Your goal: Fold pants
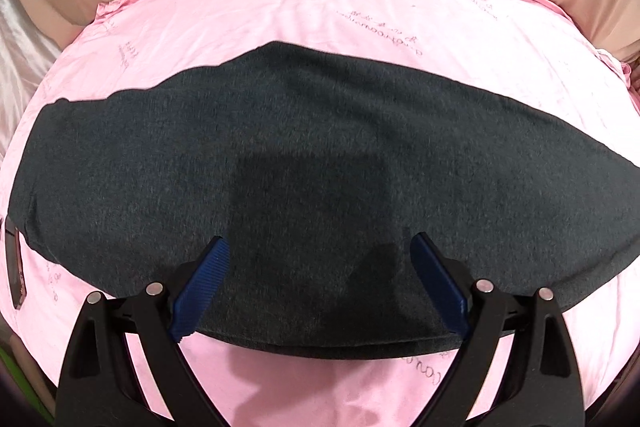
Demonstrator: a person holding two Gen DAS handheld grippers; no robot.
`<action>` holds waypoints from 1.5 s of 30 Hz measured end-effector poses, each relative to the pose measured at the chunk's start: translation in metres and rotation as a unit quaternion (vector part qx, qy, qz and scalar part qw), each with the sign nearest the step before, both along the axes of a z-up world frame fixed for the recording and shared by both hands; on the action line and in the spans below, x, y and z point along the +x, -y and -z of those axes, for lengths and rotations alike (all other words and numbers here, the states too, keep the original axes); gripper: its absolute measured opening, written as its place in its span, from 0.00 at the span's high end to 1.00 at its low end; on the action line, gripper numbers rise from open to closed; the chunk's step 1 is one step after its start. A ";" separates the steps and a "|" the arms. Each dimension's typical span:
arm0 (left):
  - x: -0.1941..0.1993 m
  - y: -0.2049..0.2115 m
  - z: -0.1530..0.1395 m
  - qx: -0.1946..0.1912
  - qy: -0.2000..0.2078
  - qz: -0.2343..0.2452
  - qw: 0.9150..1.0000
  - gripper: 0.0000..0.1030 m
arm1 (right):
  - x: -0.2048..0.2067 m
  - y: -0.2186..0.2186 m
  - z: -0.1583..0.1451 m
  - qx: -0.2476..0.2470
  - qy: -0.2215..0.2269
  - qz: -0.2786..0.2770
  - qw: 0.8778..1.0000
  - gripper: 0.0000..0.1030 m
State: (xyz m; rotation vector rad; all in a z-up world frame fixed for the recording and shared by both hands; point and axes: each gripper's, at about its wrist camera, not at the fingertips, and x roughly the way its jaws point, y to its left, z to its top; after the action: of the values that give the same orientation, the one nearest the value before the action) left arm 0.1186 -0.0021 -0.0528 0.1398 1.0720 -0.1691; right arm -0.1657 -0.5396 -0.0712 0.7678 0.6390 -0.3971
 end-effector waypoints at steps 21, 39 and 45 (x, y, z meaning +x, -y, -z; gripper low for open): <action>-0.043 -0.064 -0.034 -0.051 0.048 -0.009 0.998 0.10 | 0.065 -0.233 -0.073 -0.289 -0.017 -0.178 0.940 0.56; -0.047 -0.118 -0.050 -0.106 0.064 -0.028 0.992 0.09 | 0.231 -0.467 -0.004 -0.240 -0.055 -0.522 0.817 0.95; -0.033 -0.100 -0.028 -0.105 0.035 -0.018 0.994 0.09 | 0.222 -0.446 -0.004 -0.213 -0.054 -0.498 0.839 0.90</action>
State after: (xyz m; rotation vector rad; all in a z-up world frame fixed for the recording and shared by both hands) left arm 0.0854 0.0982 -0.0244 -0.0627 0.9805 -0.2414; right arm 0.0561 -0.0933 -0.0668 -0.0785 0.9253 0.3847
